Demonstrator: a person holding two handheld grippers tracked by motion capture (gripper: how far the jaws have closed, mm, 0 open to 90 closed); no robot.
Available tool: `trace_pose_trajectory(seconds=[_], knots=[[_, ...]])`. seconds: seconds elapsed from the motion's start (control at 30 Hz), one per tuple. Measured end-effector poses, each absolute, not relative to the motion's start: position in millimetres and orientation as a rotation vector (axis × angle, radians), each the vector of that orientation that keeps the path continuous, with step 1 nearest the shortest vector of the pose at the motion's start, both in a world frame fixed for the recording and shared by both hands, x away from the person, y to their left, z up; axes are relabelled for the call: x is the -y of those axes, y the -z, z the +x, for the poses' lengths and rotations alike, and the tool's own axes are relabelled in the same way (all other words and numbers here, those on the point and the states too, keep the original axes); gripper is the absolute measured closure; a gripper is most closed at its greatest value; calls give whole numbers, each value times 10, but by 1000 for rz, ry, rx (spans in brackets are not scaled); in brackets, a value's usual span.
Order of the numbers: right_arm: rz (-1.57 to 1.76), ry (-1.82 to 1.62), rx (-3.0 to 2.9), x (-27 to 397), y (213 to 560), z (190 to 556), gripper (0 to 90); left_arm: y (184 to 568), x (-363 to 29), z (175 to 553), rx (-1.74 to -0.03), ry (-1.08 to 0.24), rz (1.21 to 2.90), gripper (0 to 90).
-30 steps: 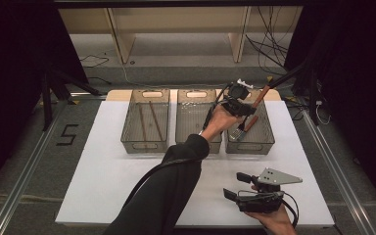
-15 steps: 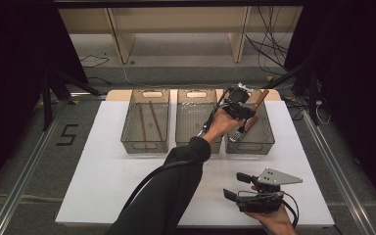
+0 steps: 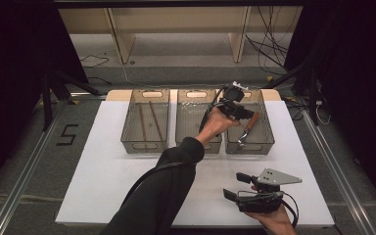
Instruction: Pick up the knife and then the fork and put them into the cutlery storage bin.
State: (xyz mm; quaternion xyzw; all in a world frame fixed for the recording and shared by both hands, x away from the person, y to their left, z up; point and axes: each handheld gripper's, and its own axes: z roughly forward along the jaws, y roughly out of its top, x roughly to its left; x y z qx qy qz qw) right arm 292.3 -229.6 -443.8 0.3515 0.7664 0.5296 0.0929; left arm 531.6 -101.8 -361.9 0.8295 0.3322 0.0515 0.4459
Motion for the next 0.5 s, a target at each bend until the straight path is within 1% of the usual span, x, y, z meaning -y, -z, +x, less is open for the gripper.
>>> trace_pose_trajectory(seconds=[0.2, 0.5], knots=[[1046, -1568, -2270, 2304, 4443, 2931, 230, 3494, 710, 5203, -804, -94, 2036, 375], [1052, -1560, -2265, 2302, 4447, 2935, 230, 3433, 183, 4967, -791, -95, 1989, 300]])
